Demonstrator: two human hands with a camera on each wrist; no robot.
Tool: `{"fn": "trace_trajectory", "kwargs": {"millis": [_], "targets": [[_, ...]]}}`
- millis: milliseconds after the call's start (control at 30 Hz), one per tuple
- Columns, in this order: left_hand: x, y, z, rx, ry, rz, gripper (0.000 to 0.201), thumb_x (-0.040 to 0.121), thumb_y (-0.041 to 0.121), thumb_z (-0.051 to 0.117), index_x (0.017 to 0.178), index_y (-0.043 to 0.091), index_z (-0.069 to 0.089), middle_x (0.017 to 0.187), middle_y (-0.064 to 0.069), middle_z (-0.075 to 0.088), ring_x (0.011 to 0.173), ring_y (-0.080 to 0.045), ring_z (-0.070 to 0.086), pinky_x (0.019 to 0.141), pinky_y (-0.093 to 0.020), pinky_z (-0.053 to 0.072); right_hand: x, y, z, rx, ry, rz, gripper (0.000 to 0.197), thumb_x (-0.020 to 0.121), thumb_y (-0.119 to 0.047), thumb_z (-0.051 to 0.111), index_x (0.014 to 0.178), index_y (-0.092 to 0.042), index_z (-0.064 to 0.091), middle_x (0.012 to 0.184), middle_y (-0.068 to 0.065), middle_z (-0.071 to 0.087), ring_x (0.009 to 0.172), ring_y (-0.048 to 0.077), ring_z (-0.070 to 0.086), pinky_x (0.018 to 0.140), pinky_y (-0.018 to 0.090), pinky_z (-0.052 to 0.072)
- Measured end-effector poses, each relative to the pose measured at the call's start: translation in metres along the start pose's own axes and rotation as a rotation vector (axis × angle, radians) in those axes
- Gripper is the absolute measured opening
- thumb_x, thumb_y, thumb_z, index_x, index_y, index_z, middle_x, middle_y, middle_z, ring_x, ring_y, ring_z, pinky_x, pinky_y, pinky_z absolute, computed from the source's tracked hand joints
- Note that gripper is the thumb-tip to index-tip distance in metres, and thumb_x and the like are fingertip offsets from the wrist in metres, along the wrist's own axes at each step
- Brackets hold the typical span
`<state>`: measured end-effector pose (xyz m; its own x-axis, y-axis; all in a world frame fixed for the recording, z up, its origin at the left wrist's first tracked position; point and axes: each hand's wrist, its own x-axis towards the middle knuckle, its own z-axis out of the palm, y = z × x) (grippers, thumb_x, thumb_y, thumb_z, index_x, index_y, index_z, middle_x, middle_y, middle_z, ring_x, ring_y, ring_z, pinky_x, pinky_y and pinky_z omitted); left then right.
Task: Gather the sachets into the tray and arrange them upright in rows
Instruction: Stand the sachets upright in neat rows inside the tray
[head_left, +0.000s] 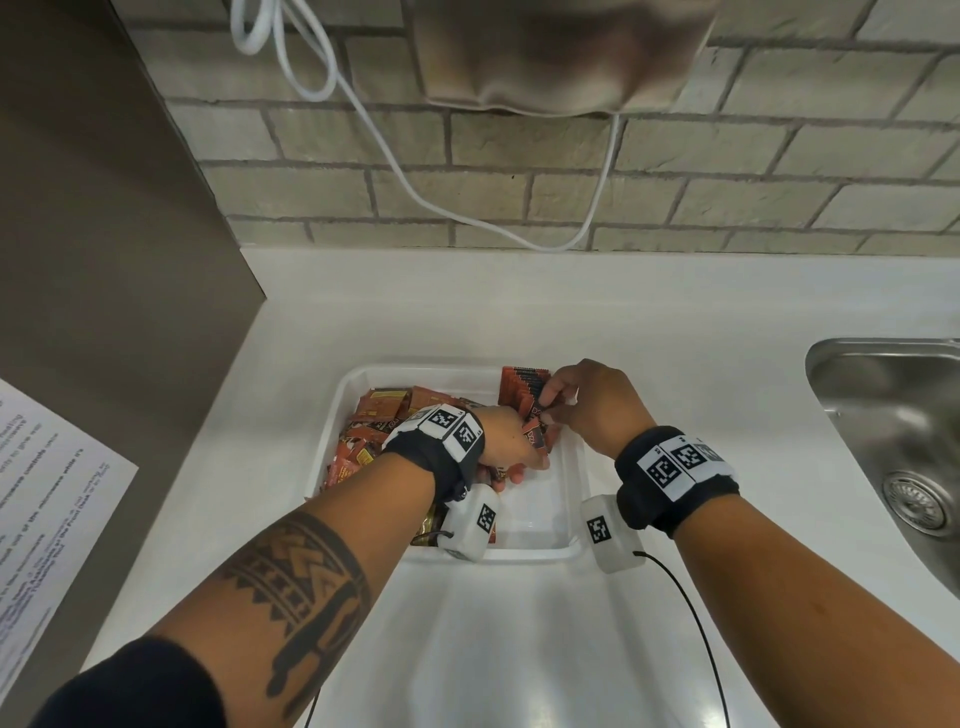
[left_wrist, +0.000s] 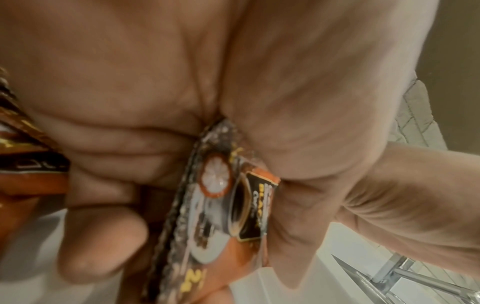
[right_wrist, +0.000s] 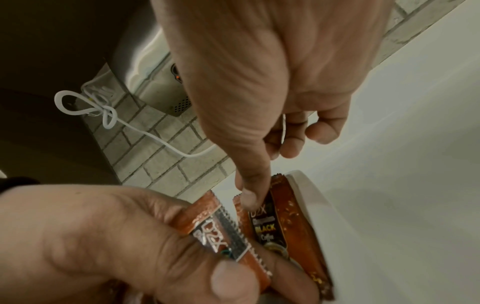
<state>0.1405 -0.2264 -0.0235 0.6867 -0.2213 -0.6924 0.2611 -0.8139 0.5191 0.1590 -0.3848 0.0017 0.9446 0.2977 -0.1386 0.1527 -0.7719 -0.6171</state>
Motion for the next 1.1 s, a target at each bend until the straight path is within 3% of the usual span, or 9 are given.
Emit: {"fn": "trace_trajectory", "kwargs": {"millis": [167,367,633,767,933,1000,1100], "targets": [[-0.003,0.001,-0.001,-0.004,-0.007,-0.005,0.034,0.096,0.039,0.065,0.109,0.008,0.067,0.087,-0.004,0.073,0.049,-0.013,0.060,0.044,-0.019,0.047,-0.001,-0.001,-0.001,0.002,-0.004,-0.004,0.015,0.078,-0.009,0.080,0.089,-0.017,0.075,0.090,0.005,0.062,0.086,0.022,0.061,0.076,0.031,0.048],[-0.006,0.003,0.000,-0.033,-0.004,-0.003,0.024,0.096,0.038,0.065,0.097,0.013,0.065,0.087,-0.004,0.072,0.051,-0.015,0.060,0.041,-0.018,0.045,0.000,0.001,-0.001,-0.032,-0.012,0.012,0.018,0.079,-0.008,0.078,0.089,-0.022,0.072,0.091,-0.002,0.057,0.084,0.017,0.057,0.067,0.016,0.040],[-0.011,0.007,0.001,-0.039,0.005,-0.011,0.023,0.096,0.038,0.064,0.088,0.017,0.063,0.074,0.000,0.069,0.047,-0.012,0.058,0.041,-0.017,0.044,0.000,-0.003,-0.001,-0.062,-0.020,0.009,0.017,0.084,-0.005,0.072,0.092,-0.019,0.073,0.081,-0.009,0.054,0.077,0.011,0.054,0.060,0.010,0.036],[-0.012,0.007,0.000,-0.051,-0.008,-0.009,0.023,0.096,0.039,0.064,0.091,0.016,0.064,0.082,-0.001,0.071,0.053,-0.014,0.061,0.043,-0.018,0.046,-0.001,-0.005,-0.001,-0.037,-0.044,0.008,0.017,0.083,-0.003,0.072,0.091,-0.018,0.072,0.075,-0.011,0.054,0.069,0.005,0.051,0.056,0.009,0.036],[-0.016,0.009,-0.001,-0.047,-0.002,0.000,0.024,0.097,0.037,0.063,0.084,0.016,0.062,0.066,0.003,0.068,0.043,-0.010,0.058,0.040,-0.016,0.045,-0.001,-0.005,-0.001,-0.018,-0.043,-0.006,0.018,0.081,-0.002,0.073,0.087,-0.019,0.071,0.073,-0.010,0.055,0.067,0.005,0.052,0.057,0.008,0.039],[-0.016,0.008,-0.002,-0.058,-0.010,0.002,0.022,0.097,0.036,0.064,0.088,0.016,0.063,0.070,0.002,0.069,0.046,-0.011,0.060,0.040,-0.016,0.045,-0.001,-0.004,-0.001,-0.016,-0.045,-0.001,0.017,0.081,-0.004,0.074,0.088,-0.019,0.071,0.076,-0.009,0.056,0.069,0.007,0.052,0.057,0.009,0.039],[-0.018,0.005,-0.003,-0.128,-0.029,0.000,0.024,0.097,0.027,0.066,0.110,0.008,0.067,0.085,-0.005,0.070,0.052,-0.012,0.063,0.039,-0.017,0.046,-0.002,0.000,-0.003,0.009,-0.003,-0.013,0.012,0.082,-0.011,0.076,0.089,-0.020,0.072,0.087,-0.003,0.059,0.077,0.012,0.055,0.063,0.014,0.039]]}}
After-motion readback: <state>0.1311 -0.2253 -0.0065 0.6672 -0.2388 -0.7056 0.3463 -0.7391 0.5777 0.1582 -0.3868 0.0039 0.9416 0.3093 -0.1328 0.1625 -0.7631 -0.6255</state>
